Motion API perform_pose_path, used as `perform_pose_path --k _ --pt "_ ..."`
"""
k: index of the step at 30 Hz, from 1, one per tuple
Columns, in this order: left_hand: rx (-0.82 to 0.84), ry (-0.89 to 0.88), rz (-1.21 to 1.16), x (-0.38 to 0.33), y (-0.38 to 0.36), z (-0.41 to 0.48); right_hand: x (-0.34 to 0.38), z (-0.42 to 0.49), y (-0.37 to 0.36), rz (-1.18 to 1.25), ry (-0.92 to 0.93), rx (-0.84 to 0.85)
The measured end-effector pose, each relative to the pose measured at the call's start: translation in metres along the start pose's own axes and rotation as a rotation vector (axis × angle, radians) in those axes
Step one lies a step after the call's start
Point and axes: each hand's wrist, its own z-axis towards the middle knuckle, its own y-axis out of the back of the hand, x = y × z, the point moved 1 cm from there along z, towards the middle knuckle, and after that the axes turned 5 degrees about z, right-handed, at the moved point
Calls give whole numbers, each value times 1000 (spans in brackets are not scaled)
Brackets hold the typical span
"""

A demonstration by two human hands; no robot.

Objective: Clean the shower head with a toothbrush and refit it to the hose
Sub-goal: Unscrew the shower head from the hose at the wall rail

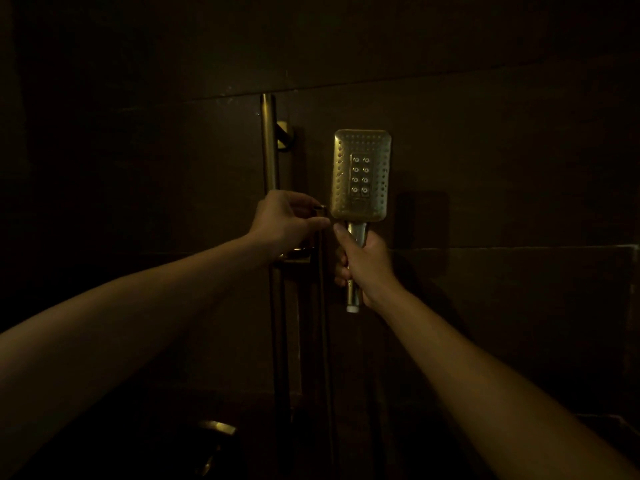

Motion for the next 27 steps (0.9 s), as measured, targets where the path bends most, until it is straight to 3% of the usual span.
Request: perform_pose_path --k 14,27 --pt "-43 -155 237 6 17 -6 0 -1 0 22 -38 26" --pt "162 -173 554 7 15 -5 5 -15 -1 7 -55 23"
